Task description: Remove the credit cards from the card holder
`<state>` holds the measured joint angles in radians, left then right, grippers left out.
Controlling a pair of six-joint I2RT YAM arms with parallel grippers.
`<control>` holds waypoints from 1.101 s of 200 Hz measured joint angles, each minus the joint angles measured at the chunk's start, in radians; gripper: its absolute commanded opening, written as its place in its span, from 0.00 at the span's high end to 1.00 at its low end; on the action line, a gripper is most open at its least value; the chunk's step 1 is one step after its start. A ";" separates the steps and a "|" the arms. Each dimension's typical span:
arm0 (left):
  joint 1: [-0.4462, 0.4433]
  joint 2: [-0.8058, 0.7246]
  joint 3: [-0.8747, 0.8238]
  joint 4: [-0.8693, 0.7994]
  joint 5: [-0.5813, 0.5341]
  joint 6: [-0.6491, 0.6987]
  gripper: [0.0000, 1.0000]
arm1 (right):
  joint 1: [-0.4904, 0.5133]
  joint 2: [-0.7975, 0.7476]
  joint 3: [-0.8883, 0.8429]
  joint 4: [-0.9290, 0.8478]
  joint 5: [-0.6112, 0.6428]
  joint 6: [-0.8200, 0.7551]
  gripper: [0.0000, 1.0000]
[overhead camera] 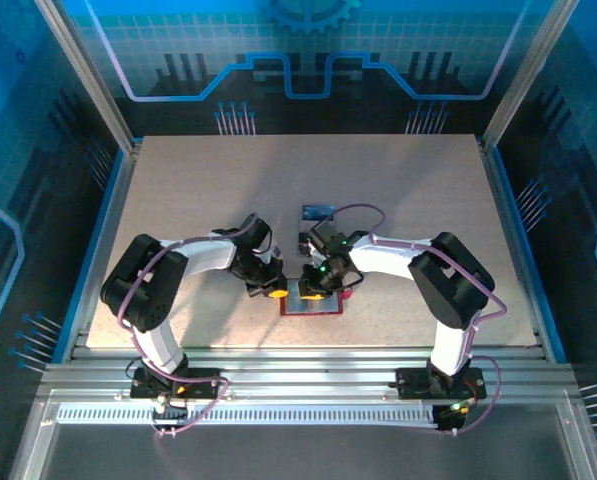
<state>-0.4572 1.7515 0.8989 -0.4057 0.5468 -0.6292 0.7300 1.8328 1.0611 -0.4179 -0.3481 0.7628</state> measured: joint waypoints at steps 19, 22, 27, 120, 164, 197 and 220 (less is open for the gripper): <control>0.000 0.006 0.004 -0.006 0.000 0.003 1.00 | 0.000 0.000 0.000 0.000 0.000 0.000 0.78; 0.000 0.006 0.004 -0.006 0.000 0.004 1.00 | 0.000 0.000 0.000 0.000 0.000 0.000 0.78; 0.000 0.006 0.004 -0.007 -0.001 0.004 1.00 | 0.000 0.000 0.000 0.000 0.000 0.000 0.78; 0.000 0.007 0.004 -0.009 -0.005 0.011 1.00 | -0.002 -0.020 -0.042 0.061 -0.020 0.037 0.80; 0.003 0.007 0.004 -0.017 -0.008 0.011 1.00 | -0.006 -0.020 -0.066 0.100 -0.043 0.057 0.83; 0.003 0.007 0.004 -0.019 -0.008 0.011 1.00 | -0.006 -0.020 -0.070 0.108 -0.050 0.065 0.85; 0.003 0.007 0.004 -0.019 -0.008 0.012 1.00 | -0.007 -0.020 -0.074 0.118 -0.055 0.070 0.83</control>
<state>-0.4541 1.7584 0.9028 -0.4252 0.5388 -0.6174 0.7227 1.8130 0.9874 -0.3000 -0.4026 0.8326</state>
